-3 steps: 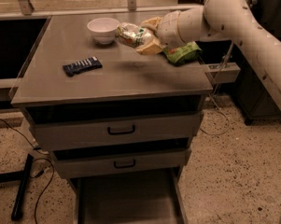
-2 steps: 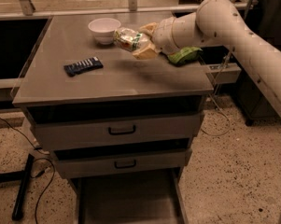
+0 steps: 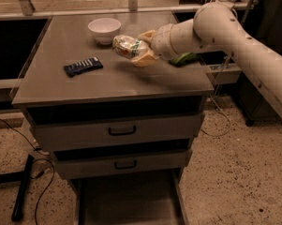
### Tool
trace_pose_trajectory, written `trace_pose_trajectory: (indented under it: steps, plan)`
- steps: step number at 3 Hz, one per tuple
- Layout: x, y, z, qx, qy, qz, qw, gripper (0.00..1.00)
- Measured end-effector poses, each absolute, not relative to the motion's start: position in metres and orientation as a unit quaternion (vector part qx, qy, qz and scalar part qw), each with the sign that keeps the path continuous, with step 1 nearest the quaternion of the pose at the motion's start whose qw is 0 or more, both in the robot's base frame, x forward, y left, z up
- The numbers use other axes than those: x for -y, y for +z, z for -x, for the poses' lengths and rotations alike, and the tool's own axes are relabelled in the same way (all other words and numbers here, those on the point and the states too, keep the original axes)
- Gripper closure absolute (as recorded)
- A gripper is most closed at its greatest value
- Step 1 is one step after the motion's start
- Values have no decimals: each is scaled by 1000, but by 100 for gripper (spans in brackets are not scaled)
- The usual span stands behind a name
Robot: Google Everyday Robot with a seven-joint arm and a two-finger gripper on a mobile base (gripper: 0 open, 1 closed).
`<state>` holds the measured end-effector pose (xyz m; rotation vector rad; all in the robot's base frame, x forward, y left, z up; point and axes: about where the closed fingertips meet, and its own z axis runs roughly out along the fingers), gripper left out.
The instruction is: Pick 7up can from bottom drawer and place on counter
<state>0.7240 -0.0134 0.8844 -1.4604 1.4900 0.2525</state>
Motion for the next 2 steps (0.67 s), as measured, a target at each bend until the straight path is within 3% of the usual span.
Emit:
trace_pose_trajectory:
  steps: [2]
  plan:
    - [13, 884, -724, -615, 104, 603, 497, 35]
